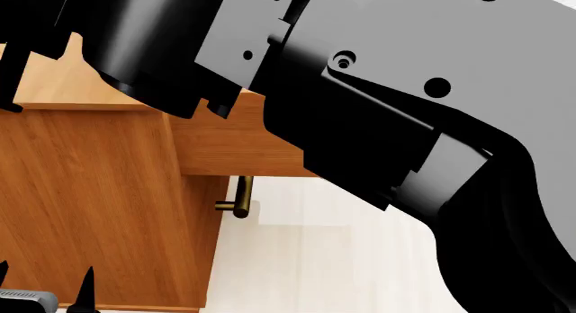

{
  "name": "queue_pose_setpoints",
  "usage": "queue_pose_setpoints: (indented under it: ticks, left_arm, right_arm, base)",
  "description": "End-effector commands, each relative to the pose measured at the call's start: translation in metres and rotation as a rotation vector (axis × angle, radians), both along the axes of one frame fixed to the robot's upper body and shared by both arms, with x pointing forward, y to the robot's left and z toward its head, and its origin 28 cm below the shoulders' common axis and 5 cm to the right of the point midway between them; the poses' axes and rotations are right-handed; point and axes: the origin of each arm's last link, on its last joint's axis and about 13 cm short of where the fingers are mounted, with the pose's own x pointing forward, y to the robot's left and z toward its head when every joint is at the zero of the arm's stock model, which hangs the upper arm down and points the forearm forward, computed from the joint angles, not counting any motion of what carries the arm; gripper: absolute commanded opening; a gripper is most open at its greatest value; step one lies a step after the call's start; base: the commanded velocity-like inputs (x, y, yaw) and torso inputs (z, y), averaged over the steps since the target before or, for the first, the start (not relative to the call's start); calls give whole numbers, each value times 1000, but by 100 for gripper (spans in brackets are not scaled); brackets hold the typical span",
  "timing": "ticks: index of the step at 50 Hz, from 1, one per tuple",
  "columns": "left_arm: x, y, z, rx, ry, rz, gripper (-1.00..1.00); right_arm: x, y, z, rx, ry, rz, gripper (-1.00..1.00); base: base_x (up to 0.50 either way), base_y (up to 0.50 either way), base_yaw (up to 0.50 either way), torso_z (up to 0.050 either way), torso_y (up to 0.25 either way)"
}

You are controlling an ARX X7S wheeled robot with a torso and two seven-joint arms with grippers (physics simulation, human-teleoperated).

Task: Put the bowl on top of the cabinet.

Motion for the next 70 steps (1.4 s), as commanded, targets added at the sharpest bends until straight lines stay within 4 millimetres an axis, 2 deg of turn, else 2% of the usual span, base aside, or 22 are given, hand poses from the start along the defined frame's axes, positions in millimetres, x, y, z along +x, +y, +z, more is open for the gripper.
queue_pose_setpoints:
  ticks: [1,17,28,47,48,70]
  left_arm:
    - [-1,0,1,0,-3,-6,100]
    - [-1,-1,0,3,-2,-7,100]
    - [-3,-1,1,3,-5,-8,100]
    - [-4,-3,-2,19,-9,-24,100]
    - [-4,-3,-2,21,-8,-24,100]
    - [-5,-4,-3,25,-5,-33,100]
  right_arm:
    - [4,0,-10,-25,-10,-10,-100]
    - [10,-2,-21,-35,26,-14,-100]
    - [15,-2,-42,-87,49,-20,-100]
    - [14,-2,-43,-102,23,-39,-100]
    - [15,-2,-43,-103,25,-39,100]
    - [11,-3,-31,-90,-4,-53,100]
  base:
    - [0,0,0,0,0]
    - [0,0,0,0,1]
    - [0,0,0,0,1]
    - [0,0,0,0,0]
    - [0,0,0,0,0]
    - [0,0,0,0,0]
